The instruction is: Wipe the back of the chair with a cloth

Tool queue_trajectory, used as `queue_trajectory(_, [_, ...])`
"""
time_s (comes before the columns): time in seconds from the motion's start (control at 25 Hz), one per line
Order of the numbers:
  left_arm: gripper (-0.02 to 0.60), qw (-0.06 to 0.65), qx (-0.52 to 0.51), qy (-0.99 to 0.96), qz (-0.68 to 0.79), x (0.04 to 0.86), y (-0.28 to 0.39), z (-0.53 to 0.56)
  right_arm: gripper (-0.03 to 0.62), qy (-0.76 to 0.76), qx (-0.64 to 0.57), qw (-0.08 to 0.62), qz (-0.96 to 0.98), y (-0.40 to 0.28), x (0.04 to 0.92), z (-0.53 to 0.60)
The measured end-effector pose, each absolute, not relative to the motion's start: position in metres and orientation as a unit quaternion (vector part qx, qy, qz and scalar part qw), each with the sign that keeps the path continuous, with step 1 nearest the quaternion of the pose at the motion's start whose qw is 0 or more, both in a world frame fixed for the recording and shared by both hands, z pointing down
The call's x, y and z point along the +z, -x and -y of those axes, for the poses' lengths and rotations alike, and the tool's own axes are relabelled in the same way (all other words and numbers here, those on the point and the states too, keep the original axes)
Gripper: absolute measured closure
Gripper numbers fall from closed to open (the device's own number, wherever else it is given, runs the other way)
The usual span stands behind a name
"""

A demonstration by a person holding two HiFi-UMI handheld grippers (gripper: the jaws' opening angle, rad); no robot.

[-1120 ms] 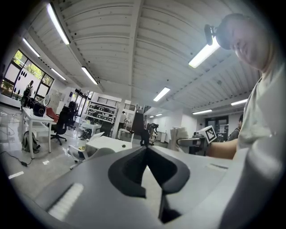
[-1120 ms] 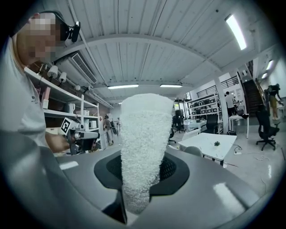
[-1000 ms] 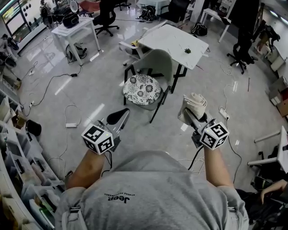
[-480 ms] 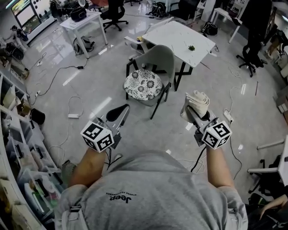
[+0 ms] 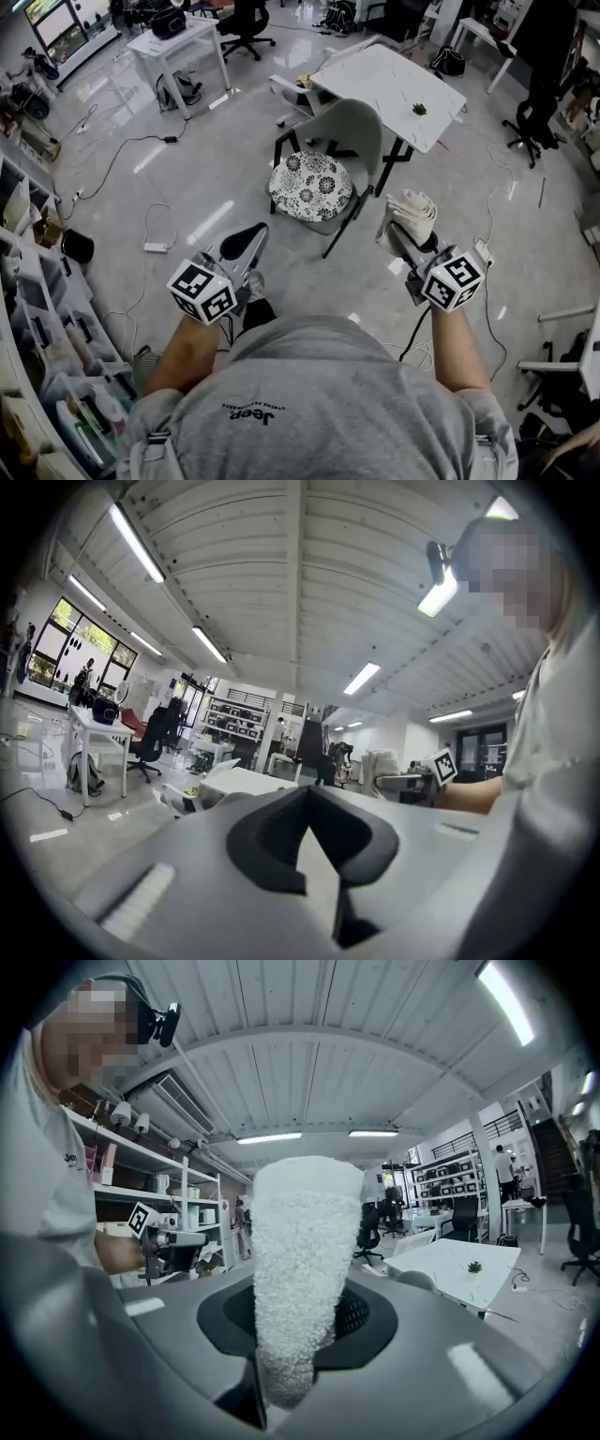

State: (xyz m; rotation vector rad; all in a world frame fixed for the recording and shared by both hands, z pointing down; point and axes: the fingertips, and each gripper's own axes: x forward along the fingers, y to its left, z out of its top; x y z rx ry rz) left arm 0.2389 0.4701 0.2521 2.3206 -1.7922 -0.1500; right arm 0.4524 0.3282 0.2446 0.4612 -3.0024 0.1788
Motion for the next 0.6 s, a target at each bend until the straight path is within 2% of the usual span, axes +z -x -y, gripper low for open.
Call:
queue_trajectory(0.44, [0.525, 0.092, -0.041, -0.832, 0.546, 0.247, -0.008, -0.336, 0.498, -0.228, 0.068, 0.041, 0.971, -0.235, 0.226, -0.217])
queue_trajectory(0.6, [0.525, 0.093, -0.028, -0.842, 0.531, 0.245, 0.055, -0.298, 0.497, -0.241, 0.063, 0.05, 0.967, -0.172, 0.222, -0.182])
